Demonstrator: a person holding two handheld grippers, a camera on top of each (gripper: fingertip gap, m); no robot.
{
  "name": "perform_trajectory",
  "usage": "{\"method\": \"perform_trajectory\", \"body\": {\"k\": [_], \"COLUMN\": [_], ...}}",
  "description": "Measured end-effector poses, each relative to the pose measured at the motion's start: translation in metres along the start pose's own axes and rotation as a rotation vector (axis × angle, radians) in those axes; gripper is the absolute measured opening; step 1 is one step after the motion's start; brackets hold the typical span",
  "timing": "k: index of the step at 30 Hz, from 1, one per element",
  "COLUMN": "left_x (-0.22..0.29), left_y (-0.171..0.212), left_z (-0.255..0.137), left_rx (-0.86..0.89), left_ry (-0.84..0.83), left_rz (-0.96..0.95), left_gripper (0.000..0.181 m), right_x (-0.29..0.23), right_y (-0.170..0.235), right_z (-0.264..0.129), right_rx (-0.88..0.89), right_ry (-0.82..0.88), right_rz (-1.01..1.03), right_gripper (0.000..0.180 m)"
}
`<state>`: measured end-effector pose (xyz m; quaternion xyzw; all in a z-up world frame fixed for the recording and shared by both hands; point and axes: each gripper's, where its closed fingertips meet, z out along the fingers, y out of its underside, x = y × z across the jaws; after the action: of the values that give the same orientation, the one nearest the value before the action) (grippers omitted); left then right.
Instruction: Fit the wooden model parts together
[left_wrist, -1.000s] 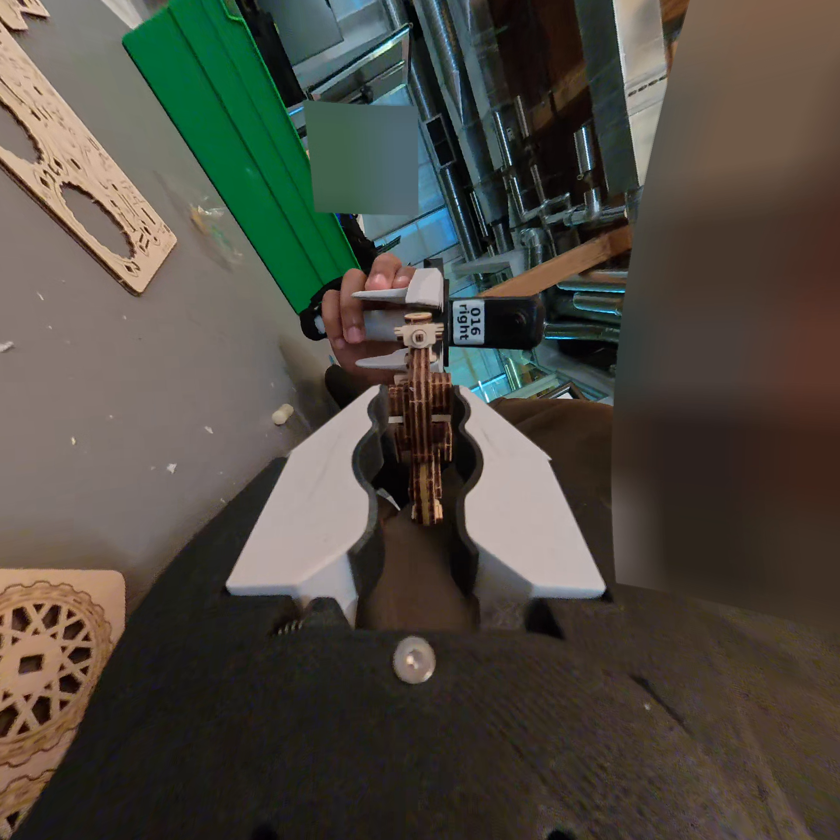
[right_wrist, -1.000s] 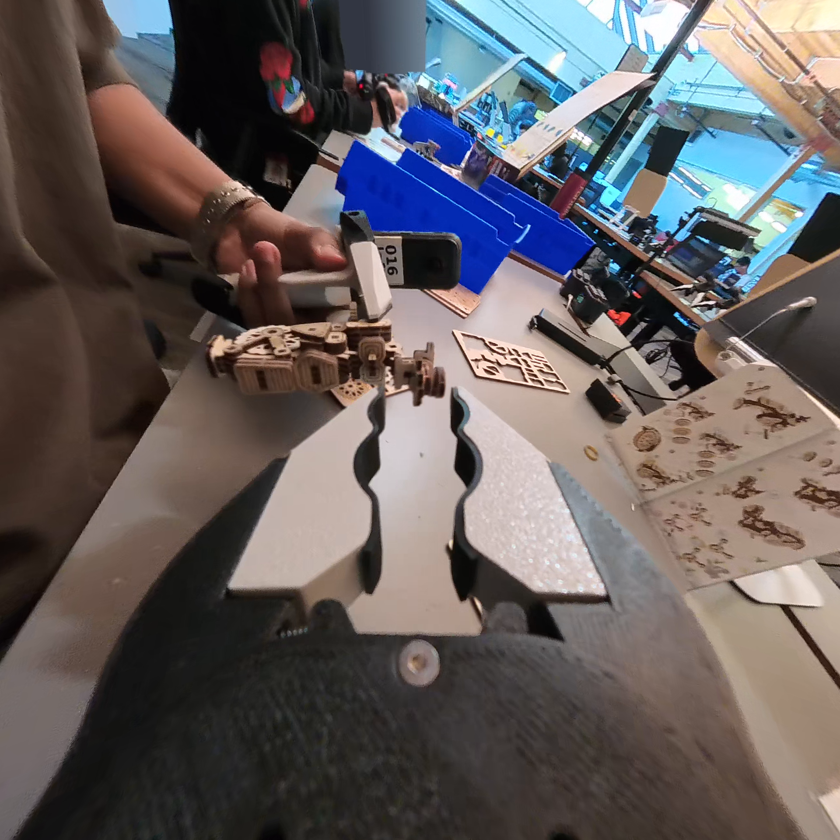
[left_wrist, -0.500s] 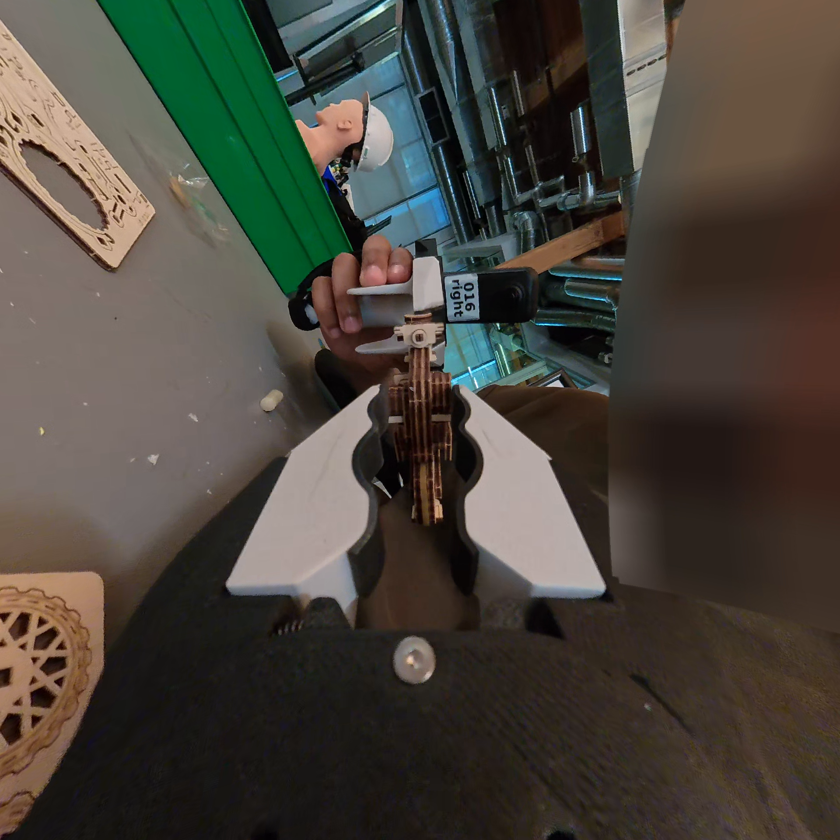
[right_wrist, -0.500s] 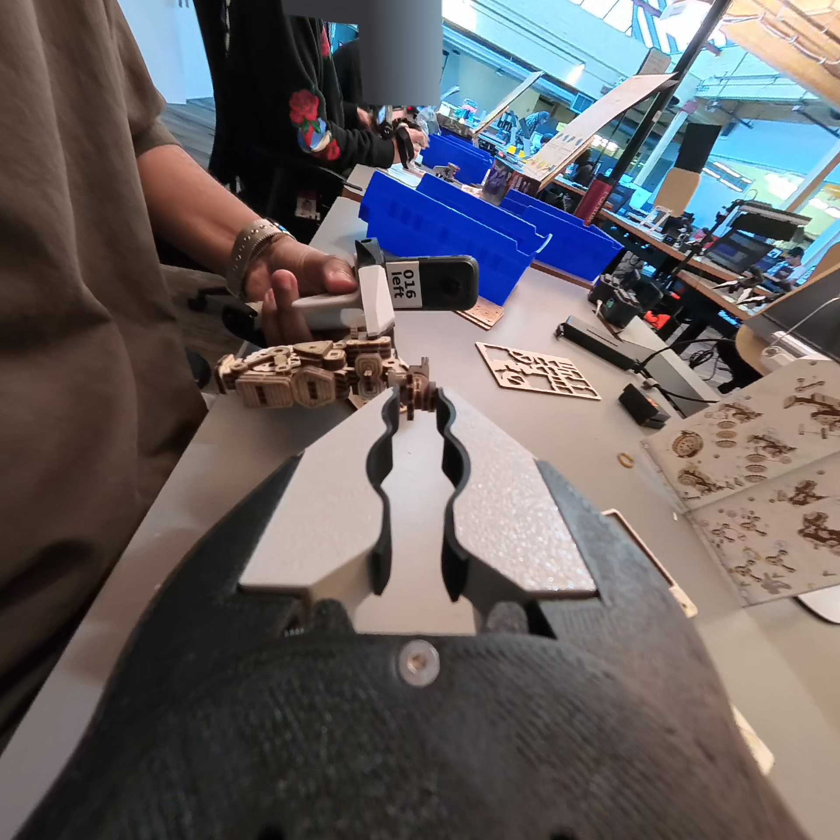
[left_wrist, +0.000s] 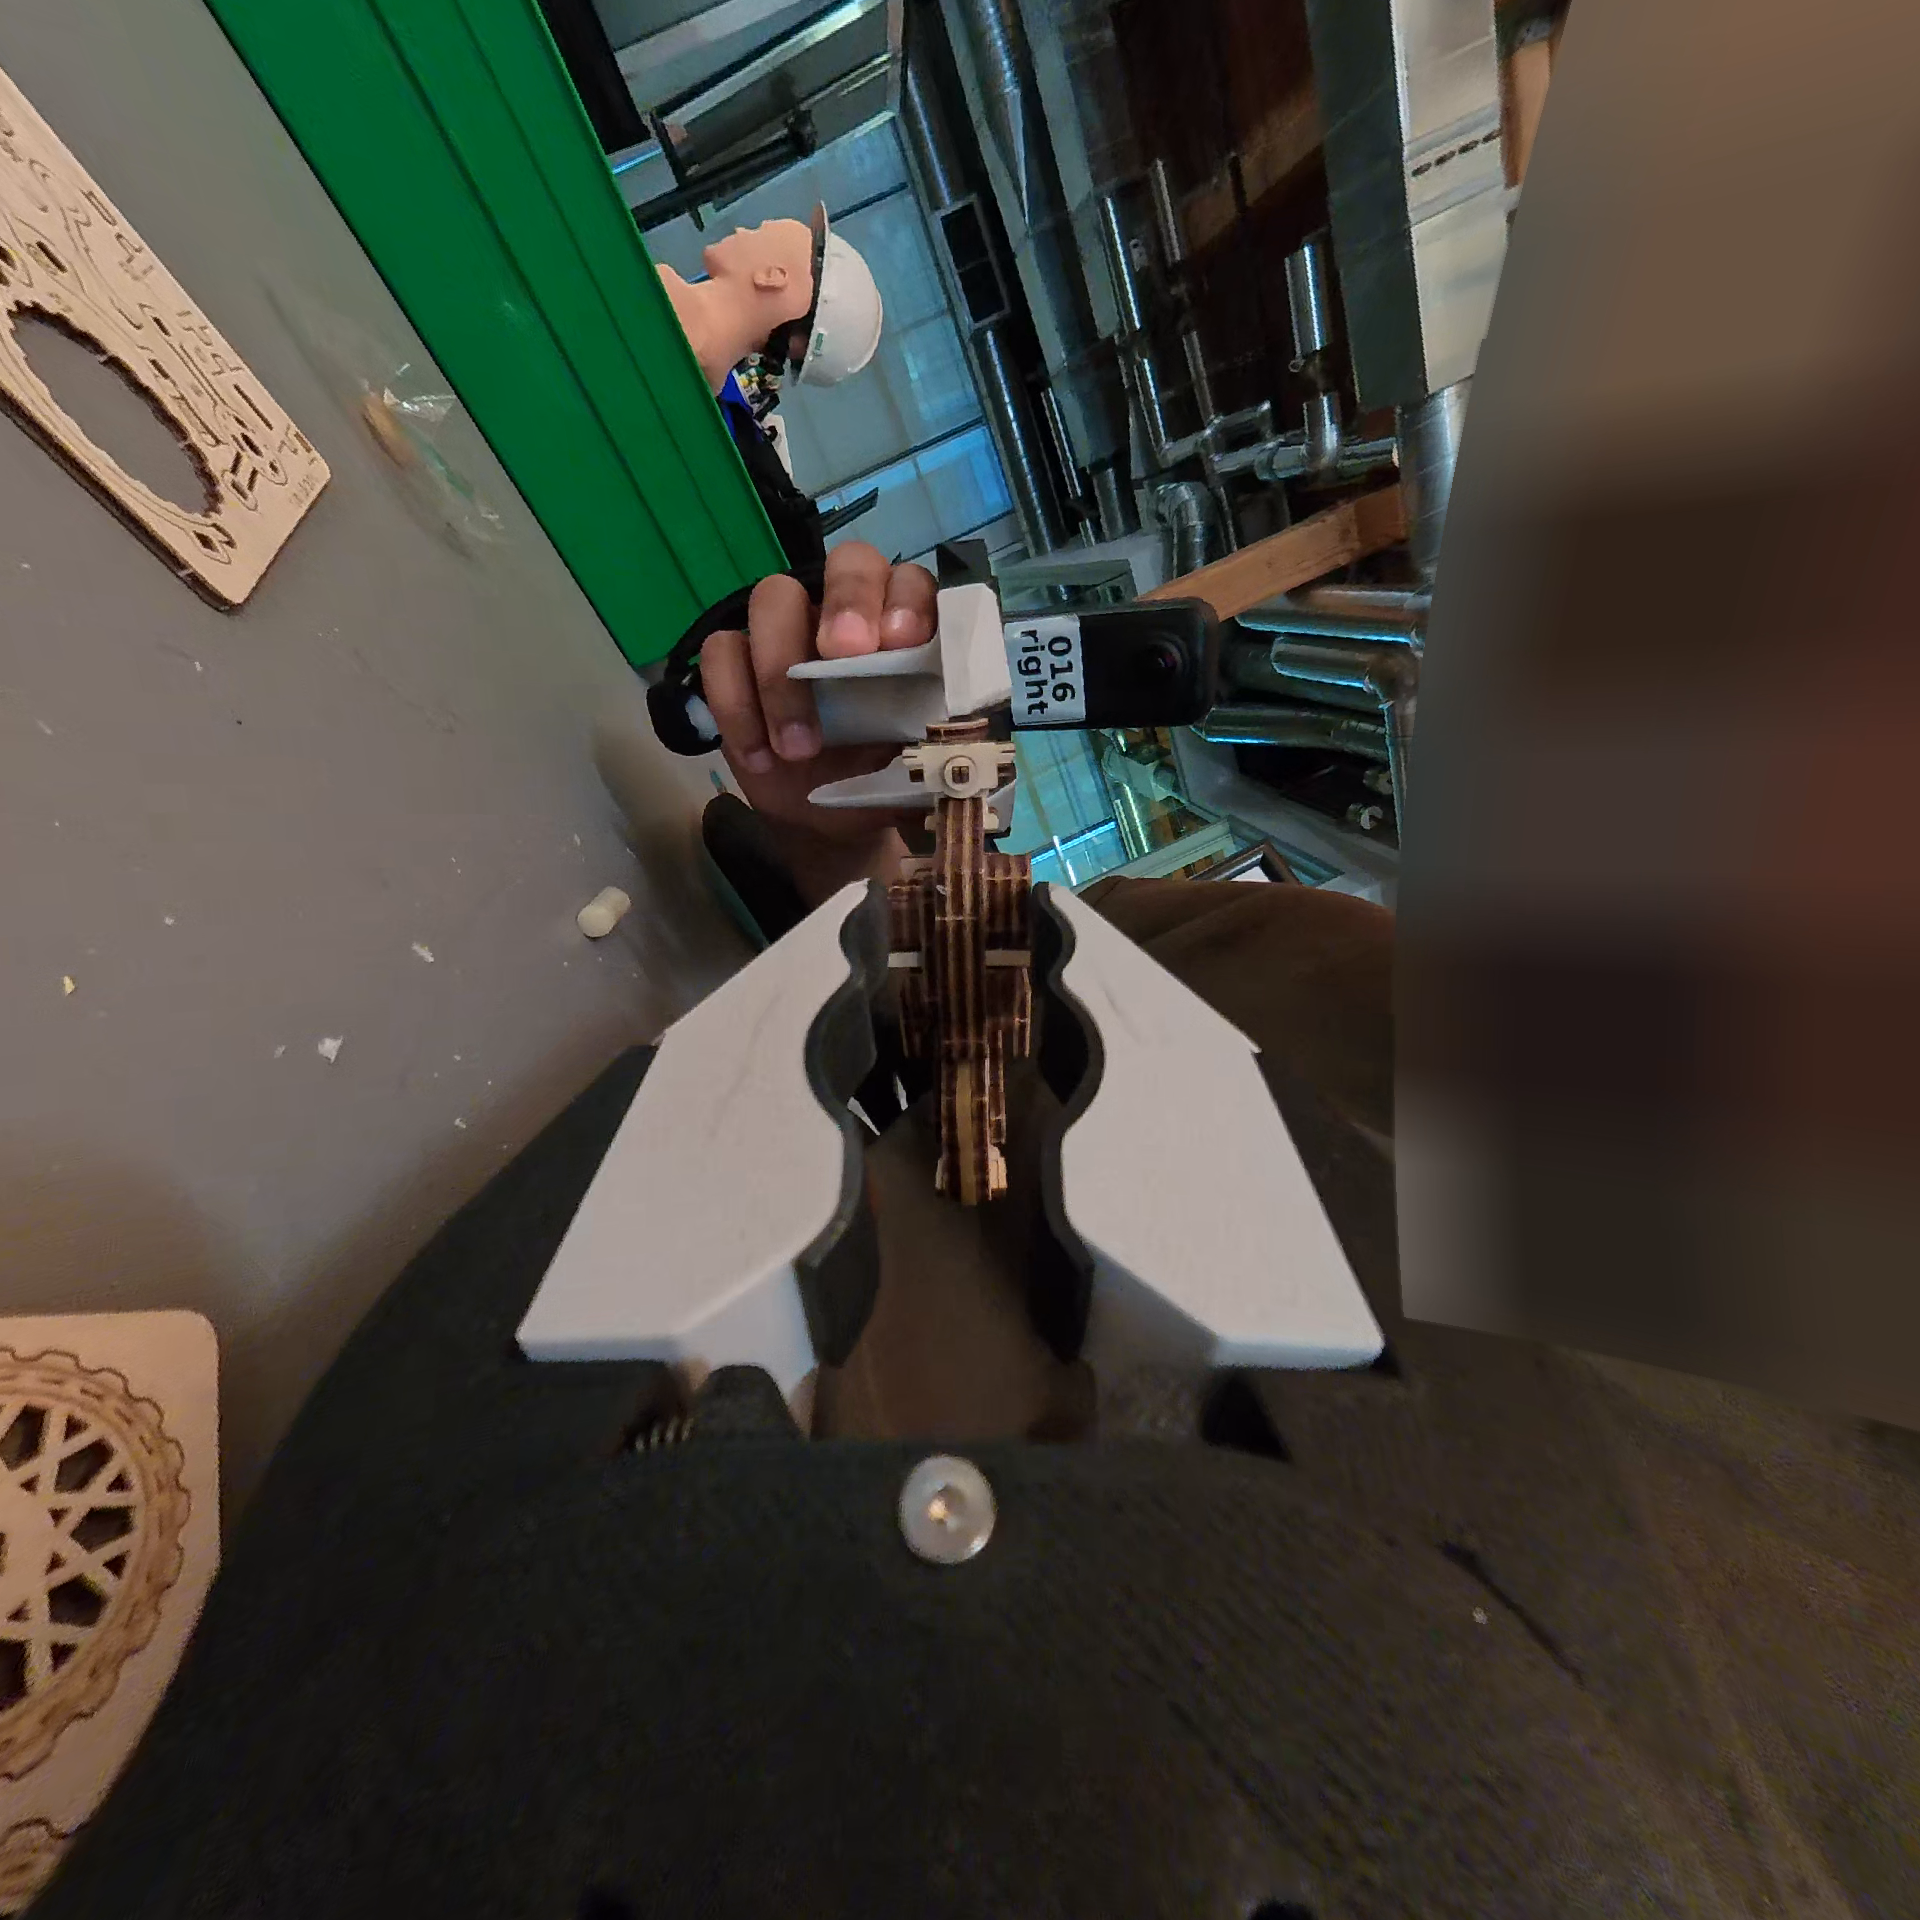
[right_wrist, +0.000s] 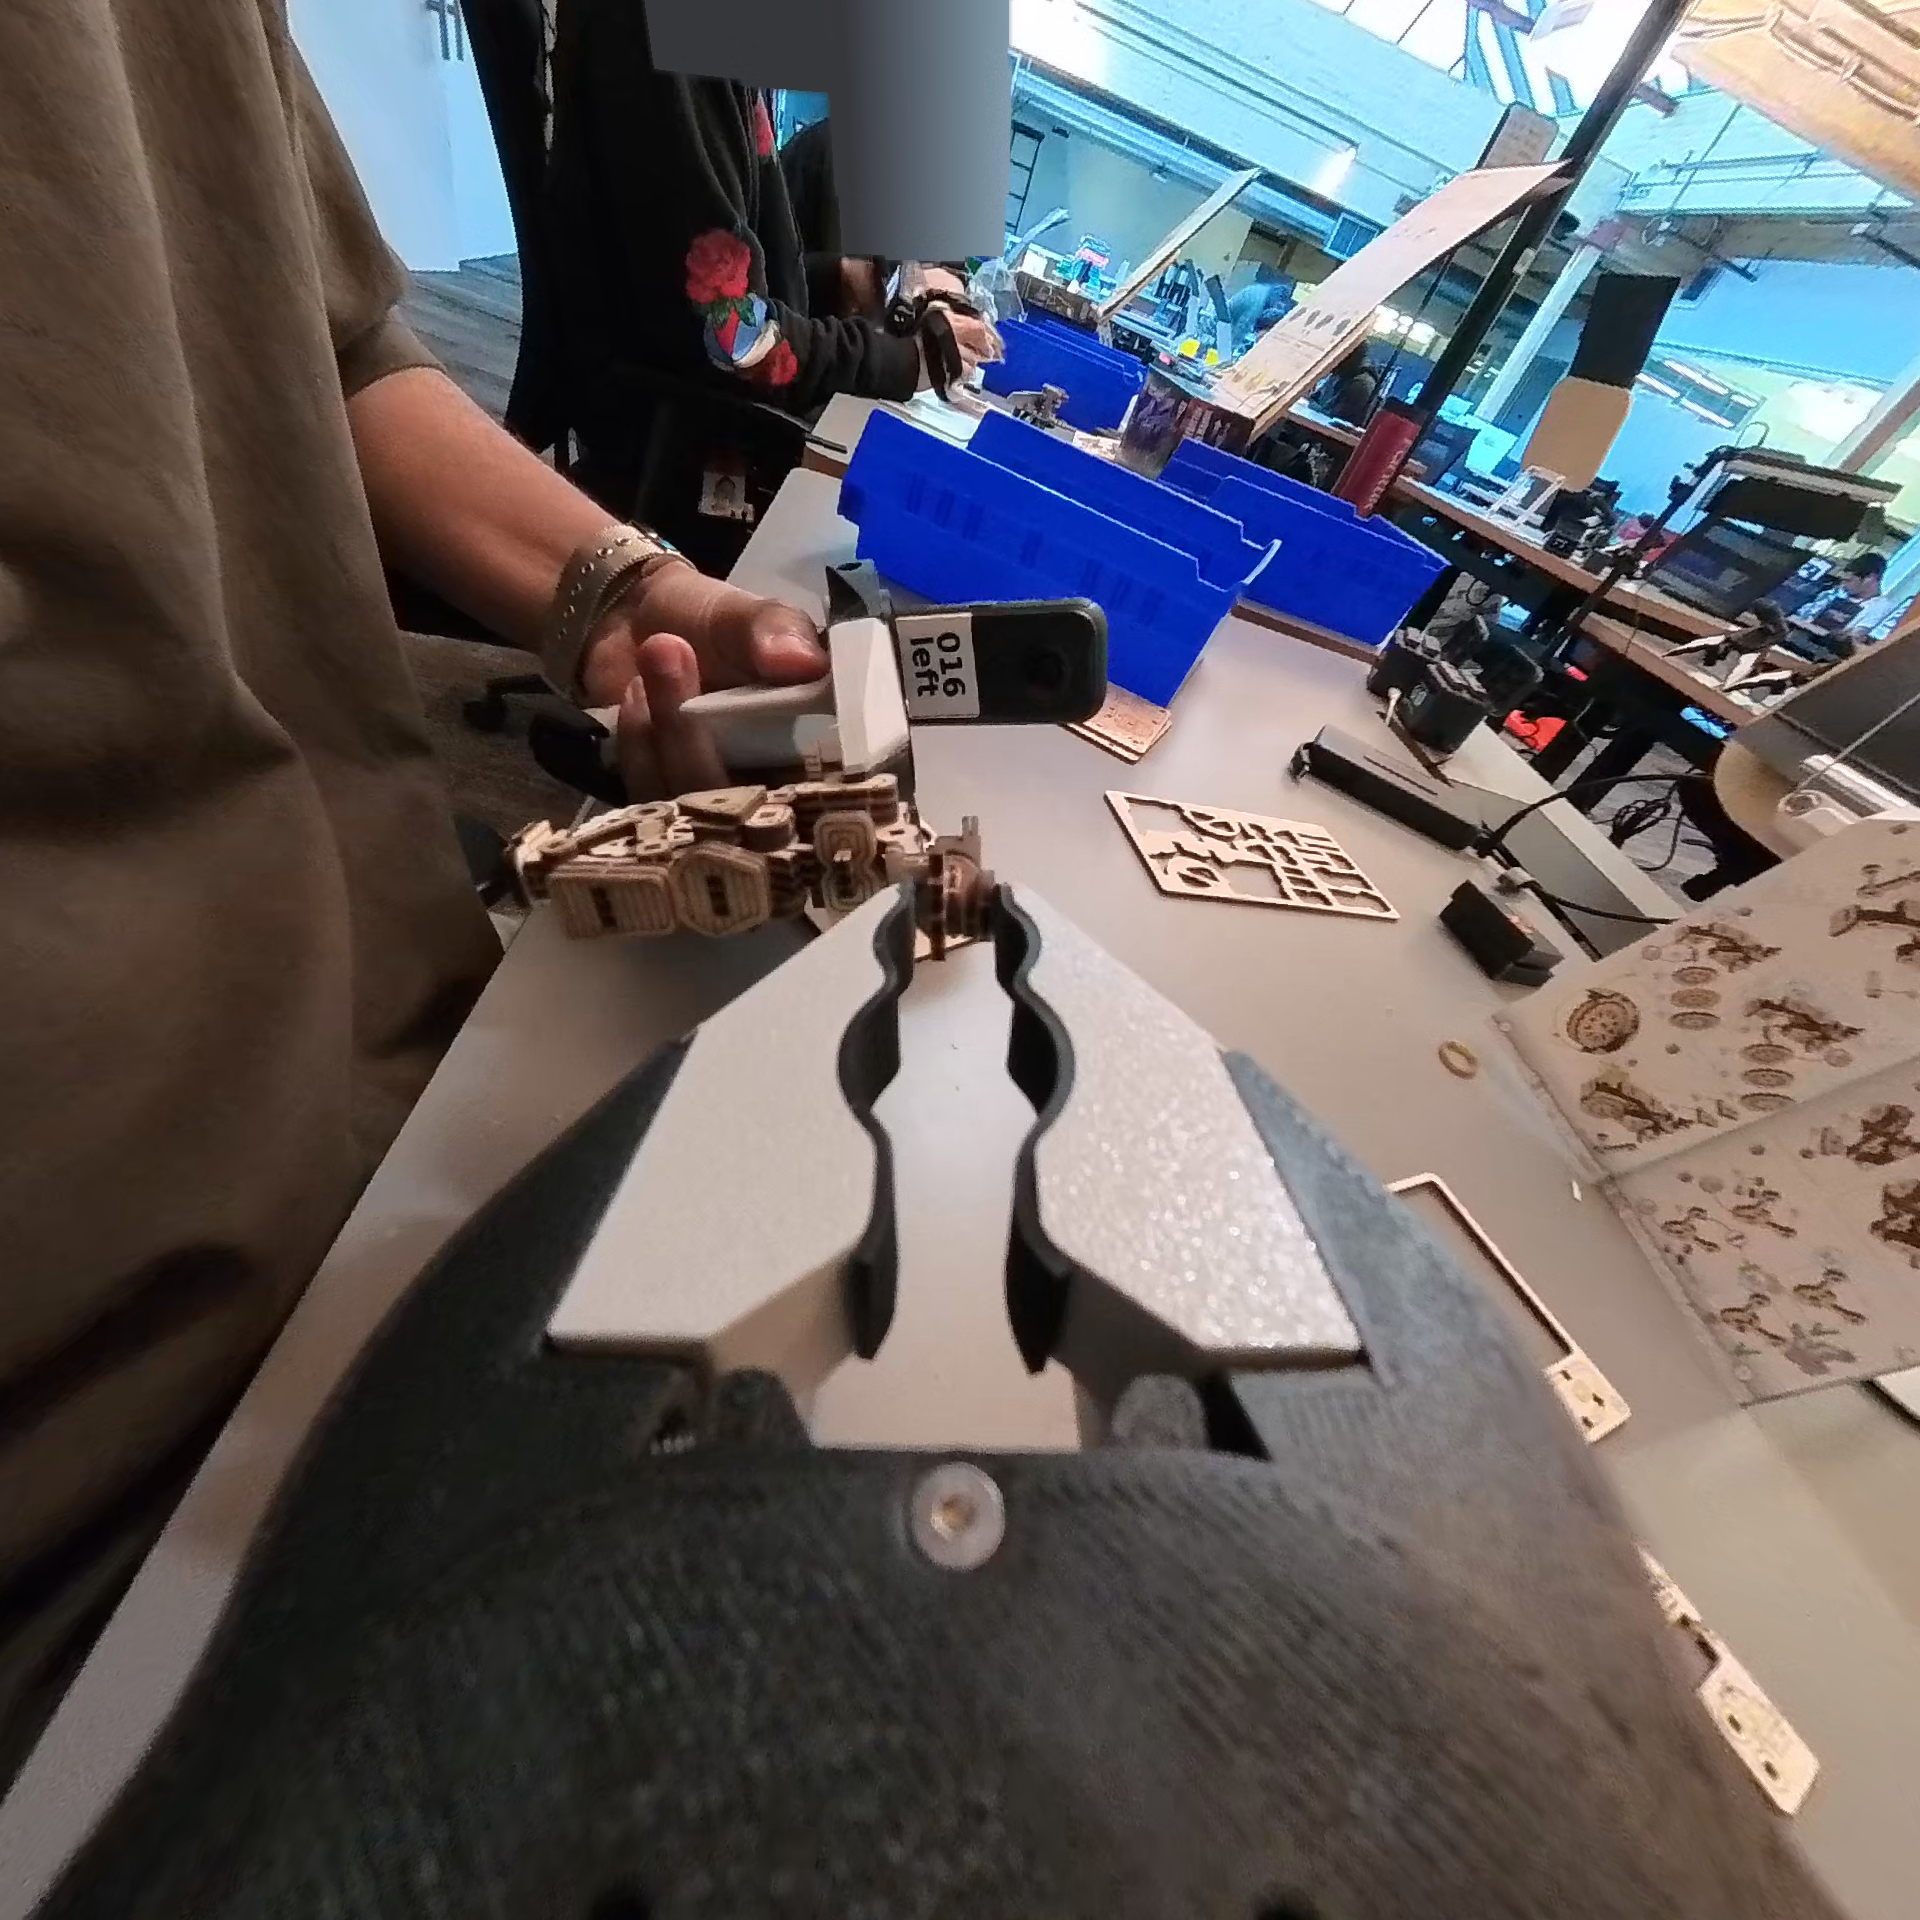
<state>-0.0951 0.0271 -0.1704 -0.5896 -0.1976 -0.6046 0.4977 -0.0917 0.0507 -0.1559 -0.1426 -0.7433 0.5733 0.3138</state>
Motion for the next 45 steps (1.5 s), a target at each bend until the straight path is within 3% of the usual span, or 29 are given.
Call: {"method": "perform_trajectory", "body": {"k": [8,18,45], "left_x": [-0.0025,-0.0035,-0.0071], "left_y": [-0.0025,-0.0002,0.0042], "left_z": [-0.0019,-0.0008,0.0005], "left_rx": [0.014,-0.001,-0.031], "left_ry": [-0.009,-0.012,-0.049], "left_rz": [-0.009,-0.011,0.024], "left_gripper": [0.025,0.025,0.025], "right_x": [0.0010,0.0004,-0.0015], "right_y": [-0.0006,-0.0009,0.0051], "right_z": [0.0001,-0.0020,0.0012], "right_rx": [0.017,0.018,-0.030], "right_ry": [0.000,-0.016,-0.021], "right_rz": [0.041,0.056,0.054], "right_gripper": [0.023,0.014,0.012]}}
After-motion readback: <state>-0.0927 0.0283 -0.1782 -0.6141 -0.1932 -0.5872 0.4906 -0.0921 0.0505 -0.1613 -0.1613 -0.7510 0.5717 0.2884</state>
